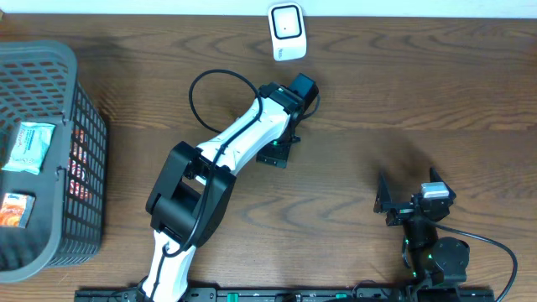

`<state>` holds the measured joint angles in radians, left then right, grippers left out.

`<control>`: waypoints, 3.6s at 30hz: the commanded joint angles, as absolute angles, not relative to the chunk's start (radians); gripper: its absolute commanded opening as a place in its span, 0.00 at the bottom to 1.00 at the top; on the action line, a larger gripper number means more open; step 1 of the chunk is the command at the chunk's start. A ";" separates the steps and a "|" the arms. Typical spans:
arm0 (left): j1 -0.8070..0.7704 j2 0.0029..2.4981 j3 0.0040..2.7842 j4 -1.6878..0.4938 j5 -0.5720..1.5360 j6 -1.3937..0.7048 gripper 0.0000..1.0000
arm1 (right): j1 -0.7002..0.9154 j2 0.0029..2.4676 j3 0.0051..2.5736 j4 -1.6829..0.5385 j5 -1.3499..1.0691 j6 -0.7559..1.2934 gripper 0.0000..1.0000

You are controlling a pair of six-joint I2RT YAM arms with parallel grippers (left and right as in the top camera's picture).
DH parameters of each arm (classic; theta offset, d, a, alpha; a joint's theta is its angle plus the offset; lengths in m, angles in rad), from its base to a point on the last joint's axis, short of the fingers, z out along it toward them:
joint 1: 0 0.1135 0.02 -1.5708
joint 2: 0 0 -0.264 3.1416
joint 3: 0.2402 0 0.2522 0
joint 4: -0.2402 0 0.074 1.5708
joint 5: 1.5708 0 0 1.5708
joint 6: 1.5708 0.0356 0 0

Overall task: Scan the item barcode
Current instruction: 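Carry jar to table center and release it with left gripper, then reach left gripper into basket and grasp the red chocolate bar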

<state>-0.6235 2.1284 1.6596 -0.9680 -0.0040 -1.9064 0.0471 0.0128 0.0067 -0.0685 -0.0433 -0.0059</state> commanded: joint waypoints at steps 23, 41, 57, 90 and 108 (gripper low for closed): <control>-0.460 1.475 1.715 -0.986 -0.233 -1.237 0.97 | 0.062 0.009 0.006 -0.072 -0.034 0.010 0.99; 0.855 1.458 1.768 -1.223 0.384 -0.466 0.97 | 0.062 0.009 0.006 -0.072 -0.034 0.010 0.99; 0.705 1.804 1.665 -1.141 0.138 0.015 0.97 | 0.062 0.009 0.006 -0.072 -0.034 0.010 0.99; 0.632 2.233 1.621 -1.166 -0.035 -0.119 0.13 | 0.062 0.009 0.006 -0.072 -0.034 0.010 0.99; 0.630 1.468 2.011 -1.328 0.118 -0.399 0.08 | 0.062 0.009 0.006 -0.072 -0.034 0.010 0.99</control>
